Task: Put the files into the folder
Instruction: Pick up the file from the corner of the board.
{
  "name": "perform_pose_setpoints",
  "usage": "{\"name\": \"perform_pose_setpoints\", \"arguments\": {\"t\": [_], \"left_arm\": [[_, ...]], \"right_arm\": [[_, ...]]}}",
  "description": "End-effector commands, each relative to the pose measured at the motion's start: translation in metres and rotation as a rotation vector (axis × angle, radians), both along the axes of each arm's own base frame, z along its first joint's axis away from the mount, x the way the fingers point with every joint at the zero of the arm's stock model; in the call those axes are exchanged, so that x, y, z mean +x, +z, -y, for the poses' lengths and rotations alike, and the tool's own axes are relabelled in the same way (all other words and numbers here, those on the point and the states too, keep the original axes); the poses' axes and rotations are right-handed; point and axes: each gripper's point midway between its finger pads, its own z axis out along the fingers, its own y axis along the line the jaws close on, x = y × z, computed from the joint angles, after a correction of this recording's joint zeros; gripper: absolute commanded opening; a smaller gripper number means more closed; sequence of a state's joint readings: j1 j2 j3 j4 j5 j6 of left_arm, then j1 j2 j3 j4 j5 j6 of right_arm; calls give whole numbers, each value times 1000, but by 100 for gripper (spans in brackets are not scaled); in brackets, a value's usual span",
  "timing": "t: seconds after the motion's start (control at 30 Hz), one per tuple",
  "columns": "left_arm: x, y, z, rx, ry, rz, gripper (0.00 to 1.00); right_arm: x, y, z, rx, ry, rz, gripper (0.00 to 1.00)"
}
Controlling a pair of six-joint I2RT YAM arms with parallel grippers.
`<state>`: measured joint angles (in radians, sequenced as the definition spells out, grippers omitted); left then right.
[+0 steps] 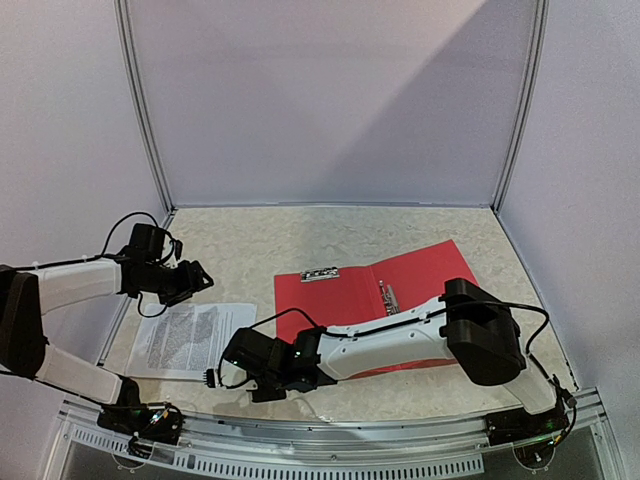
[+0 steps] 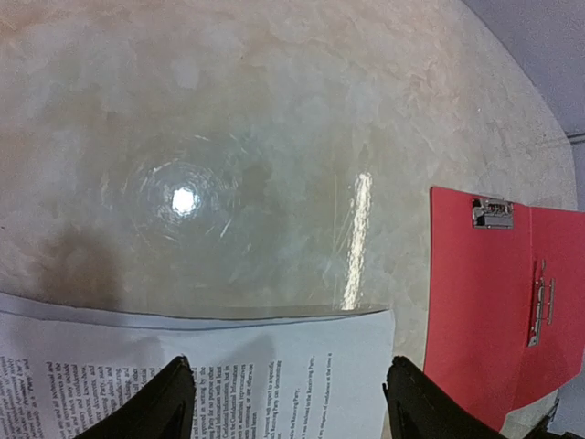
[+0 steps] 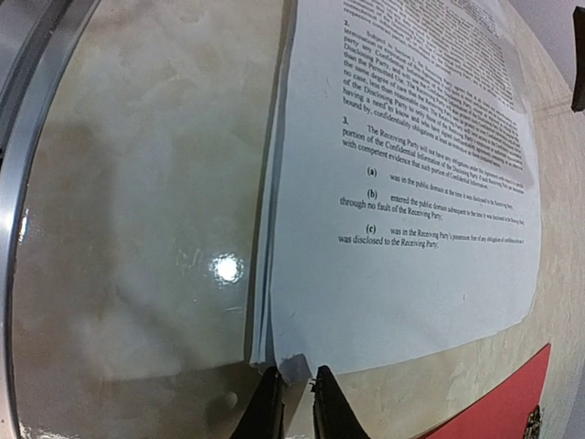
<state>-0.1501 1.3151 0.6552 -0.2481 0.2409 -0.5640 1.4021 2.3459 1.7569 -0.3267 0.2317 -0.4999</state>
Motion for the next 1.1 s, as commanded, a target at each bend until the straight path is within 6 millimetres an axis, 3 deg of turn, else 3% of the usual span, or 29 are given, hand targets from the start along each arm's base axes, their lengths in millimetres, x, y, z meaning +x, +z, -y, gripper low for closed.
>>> {"name": "perform_pose_setpoints", "arguments": {"t": [0.0, 0.27, 0.37, 0.53, 0.67, 0.73, 0.83, 1.07], "left_arm": [[-2, -6, -4, 2, -1, -8, 73], [-2, -5, -5, 2, 2, -5, 72], [-2, -4, -5, 0, 5, -3, 72], [-5, 12, -4, -37, 35, 29, 71], [-11, 34, -13, -50, 111, 86, 71], [-19, 40, -14, -76, 141, 88, 71], [-44, 43, 3, -228, 153, 70, 69], [-99, 35, 28, -421, 210, 6, 66]], "right_arm": [[5, -6, -6, 11, -15, 19, 11], [5, 8, -15, 60, -12, 20, 0], [8, 18, -17, 80, -23, 37, 0], [26, 49, -17, 129, -79, 120, 0], [57, 69, -5, 138, -165, 180, 0], [74, 73, 5, 136, -218, 195, 0], [92, 83, 18, 151, -282, 206, 0], [109, 88, 35, 162, -369, 216, 0]]}}
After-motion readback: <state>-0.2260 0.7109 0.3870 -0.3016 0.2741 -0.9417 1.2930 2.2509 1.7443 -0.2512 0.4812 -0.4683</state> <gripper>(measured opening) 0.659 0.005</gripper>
